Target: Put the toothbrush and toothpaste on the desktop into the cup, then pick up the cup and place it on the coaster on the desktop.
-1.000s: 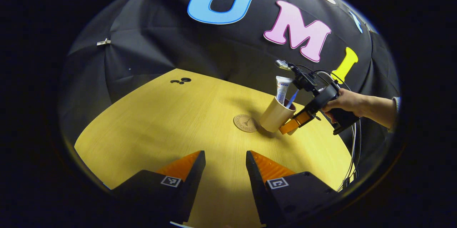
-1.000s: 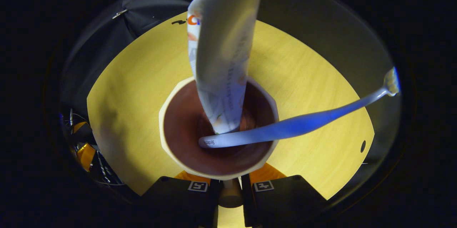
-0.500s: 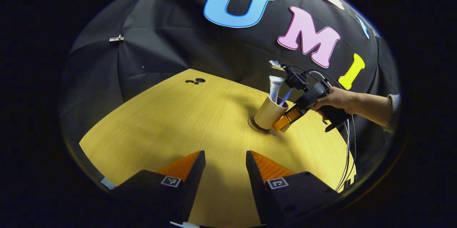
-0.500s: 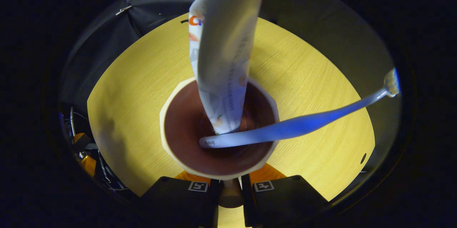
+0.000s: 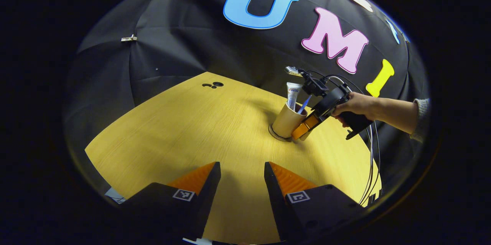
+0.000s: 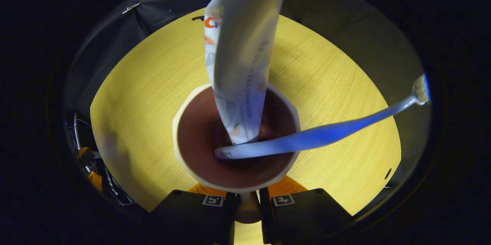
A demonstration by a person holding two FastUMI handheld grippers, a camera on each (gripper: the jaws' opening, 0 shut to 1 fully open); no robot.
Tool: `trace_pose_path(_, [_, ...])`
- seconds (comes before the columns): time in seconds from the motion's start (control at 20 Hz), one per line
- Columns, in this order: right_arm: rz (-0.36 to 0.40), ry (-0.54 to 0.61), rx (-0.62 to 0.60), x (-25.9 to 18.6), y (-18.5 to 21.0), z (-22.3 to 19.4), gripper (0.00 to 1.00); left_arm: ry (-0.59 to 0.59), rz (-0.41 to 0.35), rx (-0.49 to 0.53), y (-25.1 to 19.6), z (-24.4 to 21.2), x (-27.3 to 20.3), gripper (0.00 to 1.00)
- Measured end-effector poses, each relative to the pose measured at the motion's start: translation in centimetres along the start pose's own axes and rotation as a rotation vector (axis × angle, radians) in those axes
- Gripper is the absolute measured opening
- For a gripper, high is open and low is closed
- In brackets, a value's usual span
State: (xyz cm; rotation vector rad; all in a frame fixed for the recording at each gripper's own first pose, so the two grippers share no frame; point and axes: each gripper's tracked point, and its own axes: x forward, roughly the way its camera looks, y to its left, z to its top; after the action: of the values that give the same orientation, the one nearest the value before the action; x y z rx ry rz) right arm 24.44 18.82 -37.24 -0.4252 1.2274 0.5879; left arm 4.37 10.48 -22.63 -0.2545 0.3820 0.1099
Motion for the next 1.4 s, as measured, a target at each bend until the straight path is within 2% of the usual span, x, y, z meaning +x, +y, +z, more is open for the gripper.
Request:
trace_pose_path(0.4, [-0.001,-0.018,0.012,-1.1,-0.2,0.2,0.35,-0.006,0.019,-0.008,1.0,0.3,-0.8,0.72])
trace_pose_path(0.45, [0.011,-0.026,0.024,-1.7,0.0,0.2,0.52,-0.005,0.018,-0.007,0.9,0.3,-0.9,0.72])
trace_pose_path(0.55, [0.000,-0.047,0.032,-2.8,-0.6,0.2,0.64,-0.004,0.006,-0.002,0.5,0.4,-1.1,0.72])
trace_pose_path(0.7, [0.000,-0.117,0.057,-6.8,-1.1,-0.4,0.59,-0.002,-0.022,0.020,-0.8,1.1,-1.4,0.72])
trace_pose_path(1.05, [-0.017,-0.312,0.101,-15.2,-0.3,-1.5,0.62,-0.019,-0.084,0.094,-4.5,4.2,-2.5,0.72])
trace_pose_path(1.4, [-0.053,-0.526,0.197,-24.0,0.7,-3.9,0.64,-0.027,-0.131,0.111,-8.8,6.5,-3.2,0.72])
